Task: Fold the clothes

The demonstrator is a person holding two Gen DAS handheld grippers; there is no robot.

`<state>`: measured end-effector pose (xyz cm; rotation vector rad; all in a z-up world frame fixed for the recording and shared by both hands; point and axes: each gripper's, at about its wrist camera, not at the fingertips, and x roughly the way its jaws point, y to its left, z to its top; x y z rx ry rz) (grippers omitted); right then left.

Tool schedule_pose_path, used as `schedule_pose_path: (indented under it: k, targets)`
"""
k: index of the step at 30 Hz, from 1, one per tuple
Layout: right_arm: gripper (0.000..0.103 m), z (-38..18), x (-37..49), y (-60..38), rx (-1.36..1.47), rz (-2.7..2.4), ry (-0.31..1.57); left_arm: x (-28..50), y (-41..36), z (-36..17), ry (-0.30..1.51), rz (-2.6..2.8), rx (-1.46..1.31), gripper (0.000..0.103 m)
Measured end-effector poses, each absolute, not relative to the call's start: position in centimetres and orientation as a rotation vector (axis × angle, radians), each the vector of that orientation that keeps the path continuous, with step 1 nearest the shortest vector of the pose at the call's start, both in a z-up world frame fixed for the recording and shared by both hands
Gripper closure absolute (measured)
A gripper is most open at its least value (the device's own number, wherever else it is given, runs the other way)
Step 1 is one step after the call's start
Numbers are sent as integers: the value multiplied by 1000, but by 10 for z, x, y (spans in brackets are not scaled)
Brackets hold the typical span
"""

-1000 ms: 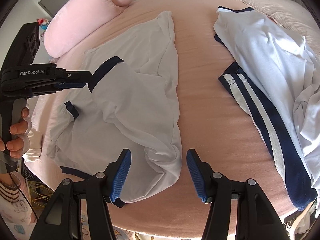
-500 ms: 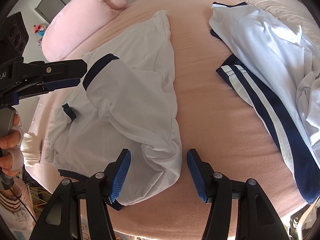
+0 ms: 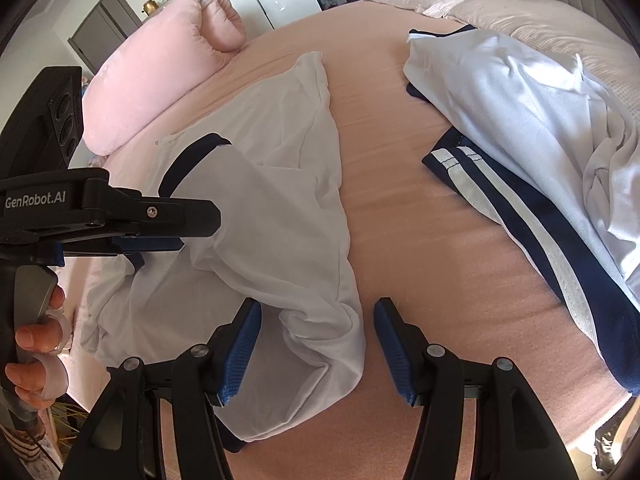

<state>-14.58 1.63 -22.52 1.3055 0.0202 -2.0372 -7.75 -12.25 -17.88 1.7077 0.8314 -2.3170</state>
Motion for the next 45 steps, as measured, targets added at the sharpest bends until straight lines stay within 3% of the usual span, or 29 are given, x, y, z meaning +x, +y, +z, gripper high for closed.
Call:
schedule_pose_path:
  k: [6,14,16,18,21,22,24,26,29,35,45]
  targets:
    - [45,-228,-136,8,1238,-2101,30,-72,-132,-194,1052,-2244,1684,34]
    - [45,-230,-105,6,1106,-2181,248,-61,-149,-200,1338,-2212,1512,35]
    - [45,-229,-98,6,1070,-2203,295,-62,-148,-199,1332,-2225,1501,41]
    - [45,-227,-92,4,1031,-2228,347,-61,-144,-197,1286,-2230,1491,55]
    - [47,-224,-90,-10,958,-2278,481,-58,-140,-196,1275,-2232,1470,58]
    - [60,-224,-87,-17,918,-2285,537,-57,-140,-195,1272,-2235,1460,61]
    - [83,-224,-78,-29,835,-2306,679,-59,-139,-192,1225,-2235,1453,78]
    - [87,-229,-73,-37,814,-2315,800,-58,-139,-188,1201,-2253,1439,81]
    - [90,-228,-75,-30,860,-2333,738,-55,-141,-183,1179,-2272,1414,87]
    - [90,-229,-81,-12,955,-2374,719,-50,-152,-175,1110,-2233,1398,89]
    - [90,-227,-76,12,1052,-2336,635,-41,-161,-200,1275,-2180,1512,89]
